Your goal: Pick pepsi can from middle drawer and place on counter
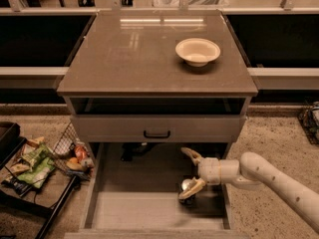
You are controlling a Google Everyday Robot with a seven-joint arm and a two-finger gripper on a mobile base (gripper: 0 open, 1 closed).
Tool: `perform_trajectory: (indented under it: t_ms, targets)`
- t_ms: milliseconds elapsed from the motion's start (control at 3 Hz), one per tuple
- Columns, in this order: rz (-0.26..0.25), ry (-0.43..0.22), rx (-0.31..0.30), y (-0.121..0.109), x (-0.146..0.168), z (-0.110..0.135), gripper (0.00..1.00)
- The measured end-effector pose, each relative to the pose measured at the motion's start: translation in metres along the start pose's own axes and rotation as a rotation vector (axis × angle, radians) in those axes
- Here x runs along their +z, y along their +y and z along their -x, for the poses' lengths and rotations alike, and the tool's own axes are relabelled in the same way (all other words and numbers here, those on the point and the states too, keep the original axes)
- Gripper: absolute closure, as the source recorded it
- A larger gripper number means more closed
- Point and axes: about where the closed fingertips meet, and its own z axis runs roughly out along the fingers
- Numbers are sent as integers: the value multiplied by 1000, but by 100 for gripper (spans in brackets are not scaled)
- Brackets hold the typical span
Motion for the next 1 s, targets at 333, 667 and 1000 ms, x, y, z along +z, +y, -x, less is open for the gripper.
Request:
perform_trajectory:
  t_ms: [333,667,1000]
  targets:
    - [31,21,-2,8,-16,-5,0]
    - [50,55,-6,12,-37,-7,0]
    - [63,60,-8,16,-37,-10,0]
